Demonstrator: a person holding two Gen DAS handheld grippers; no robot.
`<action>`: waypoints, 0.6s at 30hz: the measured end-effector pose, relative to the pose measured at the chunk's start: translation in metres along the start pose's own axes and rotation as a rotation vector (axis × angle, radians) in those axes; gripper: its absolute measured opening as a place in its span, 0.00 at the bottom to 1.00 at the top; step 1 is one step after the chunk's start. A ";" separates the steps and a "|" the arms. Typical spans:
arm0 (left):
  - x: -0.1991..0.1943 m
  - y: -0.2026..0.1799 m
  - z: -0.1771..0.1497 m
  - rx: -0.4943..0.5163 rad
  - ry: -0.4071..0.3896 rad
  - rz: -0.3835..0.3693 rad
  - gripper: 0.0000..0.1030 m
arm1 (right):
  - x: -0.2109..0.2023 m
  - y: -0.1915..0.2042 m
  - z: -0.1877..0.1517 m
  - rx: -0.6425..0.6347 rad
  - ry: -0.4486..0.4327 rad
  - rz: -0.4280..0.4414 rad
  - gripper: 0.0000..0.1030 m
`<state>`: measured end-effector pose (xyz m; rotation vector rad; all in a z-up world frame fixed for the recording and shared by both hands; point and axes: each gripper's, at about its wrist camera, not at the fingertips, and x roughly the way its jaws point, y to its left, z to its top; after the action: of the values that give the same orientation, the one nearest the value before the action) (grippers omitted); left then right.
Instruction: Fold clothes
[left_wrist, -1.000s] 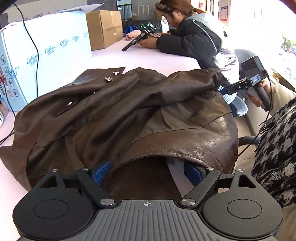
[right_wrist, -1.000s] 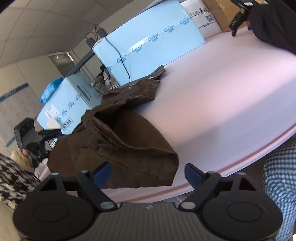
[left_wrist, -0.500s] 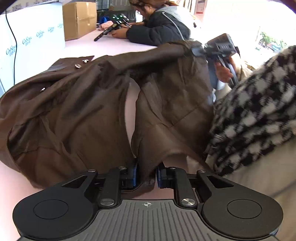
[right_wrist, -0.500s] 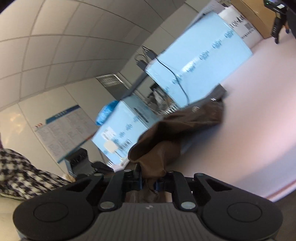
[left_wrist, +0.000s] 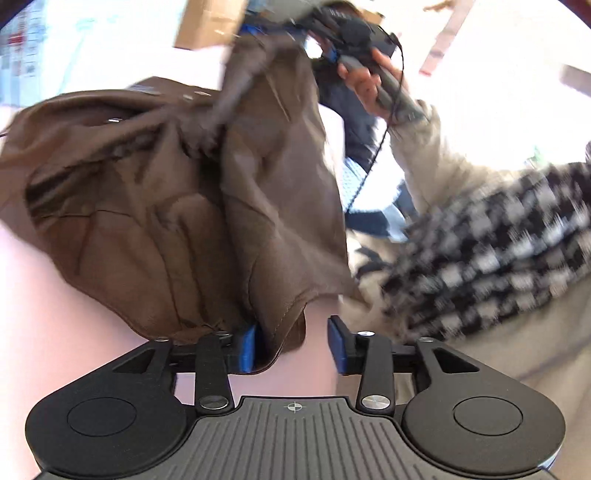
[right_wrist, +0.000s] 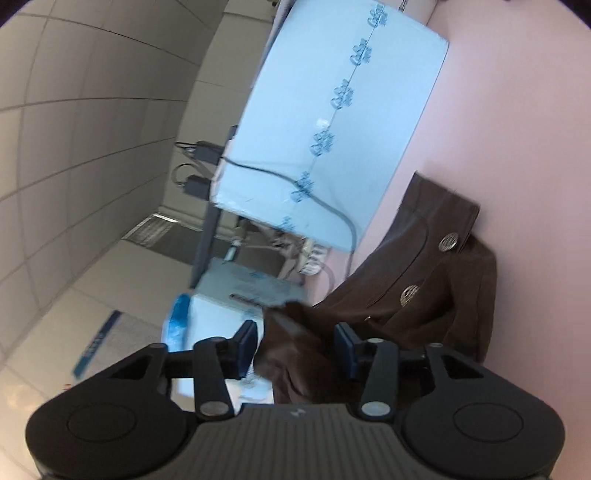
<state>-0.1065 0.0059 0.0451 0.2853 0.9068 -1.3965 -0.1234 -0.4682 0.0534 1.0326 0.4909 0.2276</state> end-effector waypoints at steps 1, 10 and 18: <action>-0.006 -0.005 -0.001 0.002 -0.020 0.042 0.60 | 0.004 0.001 -0.001 -0.029 0.009 -0.014 0.71; -0.004 -0.099 -0.004 0.379 0.130 0.204 0.84 | 0.025 -0.016 -0.010 -0.075 0.099 -0.114 0.77; -0.044 -0.093 0.014 0.288 -0.069 0.195 0.83 | 0.030 -0.017 -0.012 -0.078 0.087 -0.116 0.78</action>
<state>-0.1831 0.0087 0.1150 0.5263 0.6028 -1.3447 -0.1038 -0.4555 0.0253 0.9175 0.6143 0.1878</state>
